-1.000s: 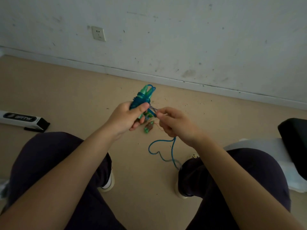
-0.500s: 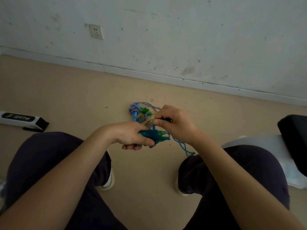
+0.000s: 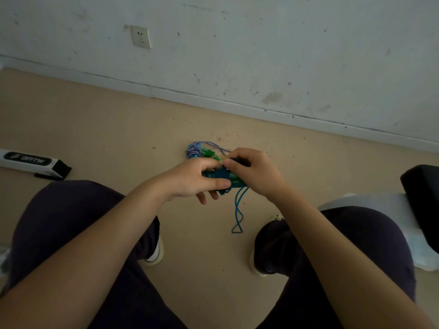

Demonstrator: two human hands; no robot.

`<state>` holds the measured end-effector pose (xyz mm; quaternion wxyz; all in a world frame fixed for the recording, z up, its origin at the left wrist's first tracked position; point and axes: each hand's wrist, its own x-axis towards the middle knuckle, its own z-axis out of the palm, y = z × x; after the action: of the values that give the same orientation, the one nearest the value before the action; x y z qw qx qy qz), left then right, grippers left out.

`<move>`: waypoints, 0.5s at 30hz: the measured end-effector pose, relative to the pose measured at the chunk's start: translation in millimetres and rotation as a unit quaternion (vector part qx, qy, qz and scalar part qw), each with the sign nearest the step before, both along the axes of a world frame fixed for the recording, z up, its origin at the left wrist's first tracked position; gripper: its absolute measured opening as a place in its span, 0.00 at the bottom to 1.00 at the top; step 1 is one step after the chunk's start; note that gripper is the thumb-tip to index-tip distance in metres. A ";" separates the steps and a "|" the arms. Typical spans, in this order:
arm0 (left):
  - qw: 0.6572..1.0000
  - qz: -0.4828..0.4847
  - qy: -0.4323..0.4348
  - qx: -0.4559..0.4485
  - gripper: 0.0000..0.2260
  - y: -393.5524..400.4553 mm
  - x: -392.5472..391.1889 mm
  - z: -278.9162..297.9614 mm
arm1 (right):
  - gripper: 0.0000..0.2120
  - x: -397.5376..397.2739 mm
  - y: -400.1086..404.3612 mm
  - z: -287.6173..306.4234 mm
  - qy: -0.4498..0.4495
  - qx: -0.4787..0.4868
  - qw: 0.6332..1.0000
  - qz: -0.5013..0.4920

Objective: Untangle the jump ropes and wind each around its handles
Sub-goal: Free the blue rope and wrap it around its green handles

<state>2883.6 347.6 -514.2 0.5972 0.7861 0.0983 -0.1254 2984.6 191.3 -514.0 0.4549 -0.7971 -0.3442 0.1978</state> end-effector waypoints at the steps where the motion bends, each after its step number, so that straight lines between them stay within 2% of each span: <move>1: 1.000 0.002 -0.006 0.003 0.11 0.0 -0.3 0.2 | 0.03 0.6 -0.7 -0.2 0.017 0.003 1.000 -0.004; 5: 0.999 0.012 -0.036 0.024 0.16 0.7 -0.1 0.2 | 0.08 5.0 -4.8 1.5 0.077 0.023 0.997 -0.006; 10: 0.996 0.044 -0.080 -0.006 0.25 0.2 -0.6 -2.0 | 0.12 2.7 -7.2 7.1 0.151 0.015 0.988 0.006; 12: 0.991 0.076 -0.102 -0.048 0.21 -0.6 -0.7 -0.7 | 0.16 0.7 -7.7 9.1 0.188 0.037 0.981 0.027; 15: 0.969 0.185 -0.115 -0.117 0.14 0.9 2.7 1.1 | 0.17 -1.9 -7.3 10.1 0.245 0.091 0.964 0.051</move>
<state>2886.3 348.5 -513.0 0.7049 0.6882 0.1576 0.0678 2982.6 184.1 -503.9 0.5851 -0.6613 -0.2785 0.3779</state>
